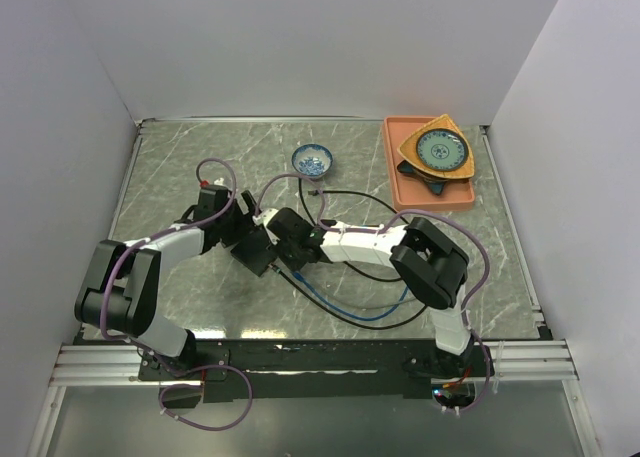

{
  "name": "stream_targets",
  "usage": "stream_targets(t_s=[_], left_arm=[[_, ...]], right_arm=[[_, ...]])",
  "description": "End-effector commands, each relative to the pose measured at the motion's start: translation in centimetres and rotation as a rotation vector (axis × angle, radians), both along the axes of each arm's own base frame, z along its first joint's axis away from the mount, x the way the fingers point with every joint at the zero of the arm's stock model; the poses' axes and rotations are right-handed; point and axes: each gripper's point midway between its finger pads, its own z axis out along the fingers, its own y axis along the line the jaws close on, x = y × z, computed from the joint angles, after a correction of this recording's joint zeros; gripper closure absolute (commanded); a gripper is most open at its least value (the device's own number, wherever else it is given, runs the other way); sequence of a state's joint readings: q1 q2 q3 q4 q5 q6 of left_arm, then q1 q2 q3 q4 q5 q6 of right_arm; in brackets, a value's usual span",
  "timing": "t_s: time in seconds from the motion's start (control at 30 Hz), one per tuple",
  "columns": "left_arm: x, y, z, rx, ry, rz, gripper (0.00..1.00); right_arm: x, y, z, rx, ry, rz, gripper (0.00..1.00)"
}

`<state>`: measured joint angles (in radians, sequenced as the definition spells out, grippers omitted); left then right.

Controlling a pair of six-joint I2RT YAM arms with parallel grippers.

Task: Insert the plug into the switch port

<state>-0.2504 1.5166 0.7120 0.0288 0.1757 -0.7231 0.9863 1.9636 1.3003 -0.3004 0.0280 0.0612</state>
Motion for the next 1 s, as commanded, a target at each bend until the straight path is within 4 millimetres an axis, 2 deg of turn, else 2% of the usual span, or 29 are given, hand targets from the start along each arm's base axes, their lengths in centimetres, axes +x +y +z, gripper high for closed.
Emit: stream_targets(t_s=[0.0,0.37,0.63,0.97], left_arm=[[0.4,-1.5,2.2,-0.114,-0.055,-0.044,0.03],[0.4,-1.7,2.1,-0.135,-0.052,-0.065,0.04],[0.5,-1.8,2.1,-0.135,-0.052,-0.075,0.04],[0.5,-2.1,1.9,-0.155,-0.049,-0.081,0.04]], right_arm=[[-0.4,0.2,-0.4,-0.02,0.027,0.009,1.0],[-0.1,-0.5,-1.0,-0.087,0.034,-0.011,1.0],[0.5,0.2,-0.8,-0.099,0.032,-0.012,1.0],[-0.3,0.5,-1.5,-0.095,0.067,0.022,1.0]])
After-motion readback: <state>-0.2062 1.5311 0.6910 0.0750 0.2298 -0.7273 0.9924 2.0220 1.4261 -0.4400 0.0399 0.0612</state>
